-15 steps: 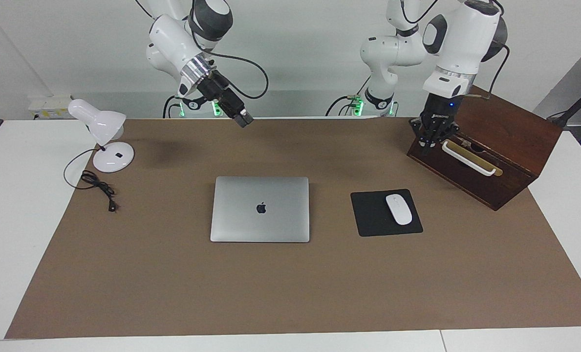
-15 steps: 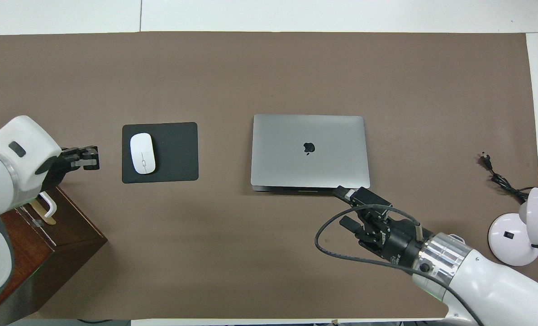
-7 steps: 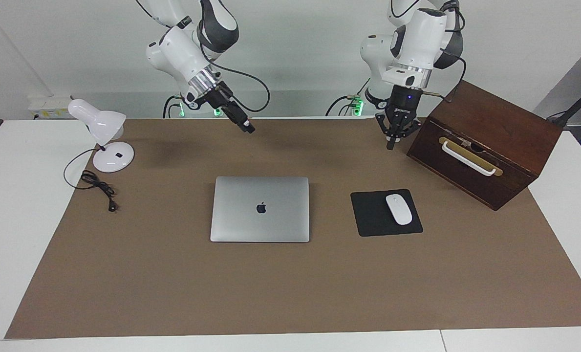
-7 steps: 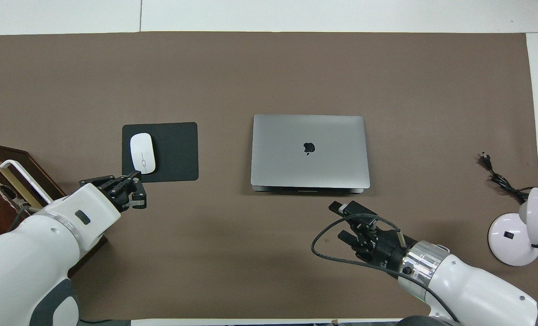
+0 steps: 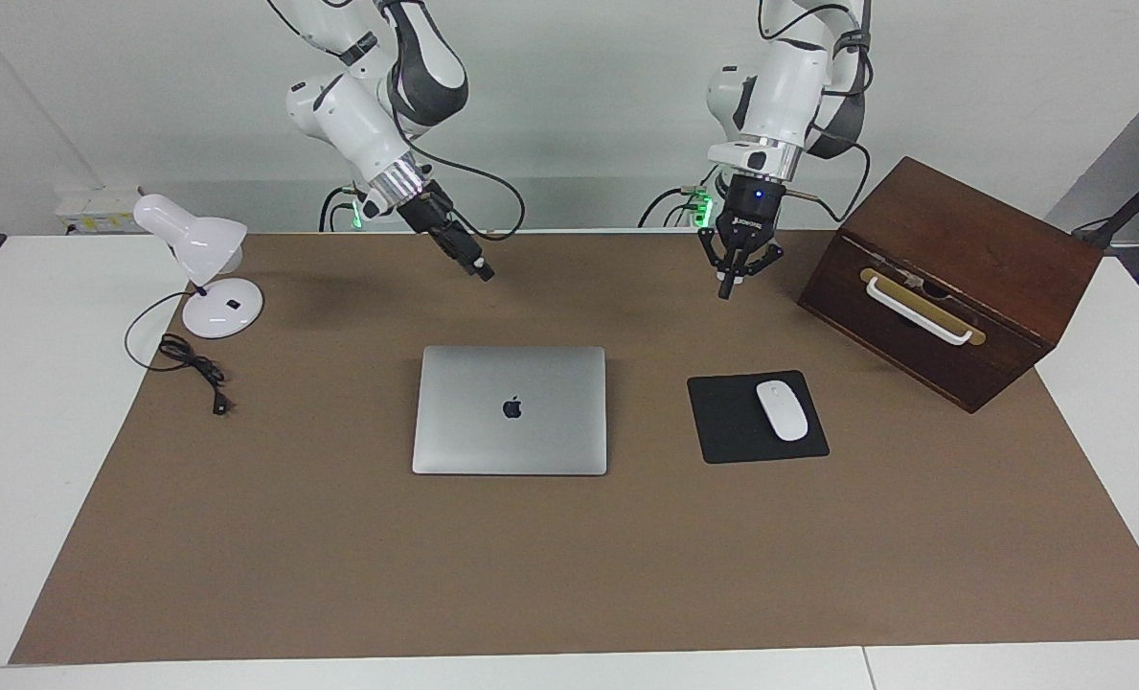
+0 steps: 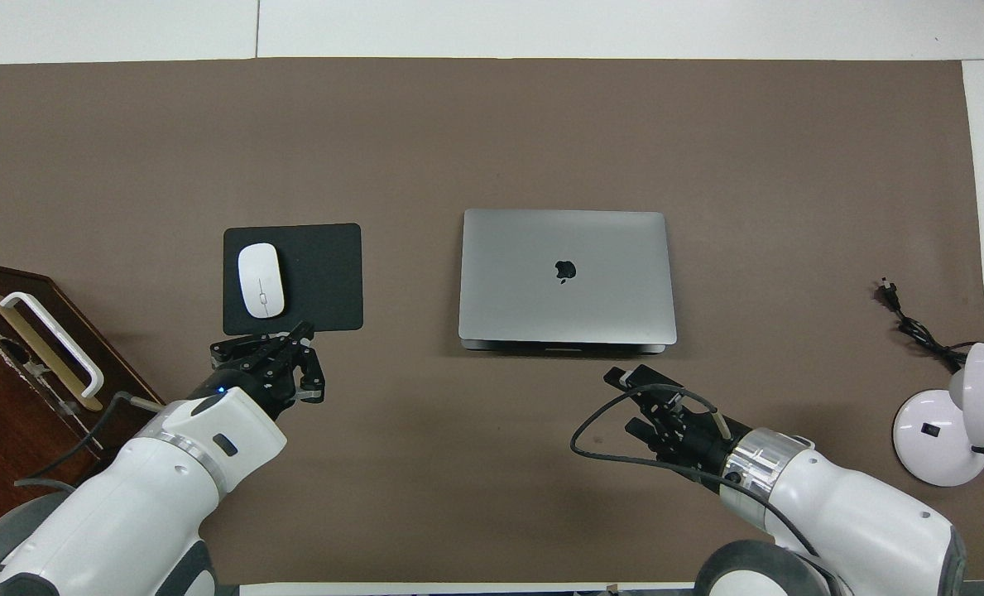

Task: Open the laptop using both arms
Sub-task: 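Bring the left gripper to the laptop's near edge while the right gripper aligns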

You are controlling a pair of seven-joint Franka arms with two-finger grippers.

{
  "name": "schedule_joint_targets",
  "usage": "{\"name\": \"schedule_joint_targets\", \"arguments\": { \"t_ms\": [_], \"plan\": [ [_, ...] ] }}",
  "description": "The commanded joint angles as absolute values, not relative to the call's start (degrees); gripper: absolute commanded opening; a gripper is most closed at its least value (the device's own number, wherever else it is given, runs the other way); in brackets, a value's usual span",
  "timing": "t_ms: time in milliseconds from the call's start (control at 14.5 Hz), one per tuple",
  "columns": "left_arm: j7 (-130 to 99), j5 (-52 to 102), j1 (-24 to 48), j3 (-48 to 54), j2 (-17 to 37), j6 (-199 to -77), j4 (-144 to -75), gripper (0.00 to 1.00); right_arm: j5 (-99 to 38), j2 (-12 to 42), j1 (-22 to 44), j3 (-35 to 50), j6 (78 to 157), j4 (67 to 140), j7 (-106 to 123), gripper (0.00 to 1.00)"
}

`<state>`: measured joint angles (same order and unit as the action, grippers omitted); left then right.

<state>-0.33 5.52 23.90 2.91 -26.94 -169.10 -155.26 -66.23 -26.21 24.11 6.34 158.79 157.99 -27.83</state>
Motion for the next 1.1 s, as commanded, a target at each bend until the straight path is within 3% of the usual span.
{"name": "schedule_joint_targets", "arguments": {
  "t_ms": [0,344,1033],
  "plan": [
    [-0.62,5.98,27.5,2.2,-21.91,-179.87,-157.67,0.0,-67.15,-21.46,23.73,6.86,162.67,157.24,-24.26,1.0],
    [-3.77,5.98,33.47,2.11,-6.53,-200.99,-158.2,0.0,-67.24,-18.9,23.82,6.86,163.3,155.92,-23.64,1.0],
    [-2.99,5.89,40.07,2.11,3.15,-200.74,-153.2,0.0,-67.24,-13.8,23.29,6.77,163.56,152.06,-21.45,1.0]
  ]
}}
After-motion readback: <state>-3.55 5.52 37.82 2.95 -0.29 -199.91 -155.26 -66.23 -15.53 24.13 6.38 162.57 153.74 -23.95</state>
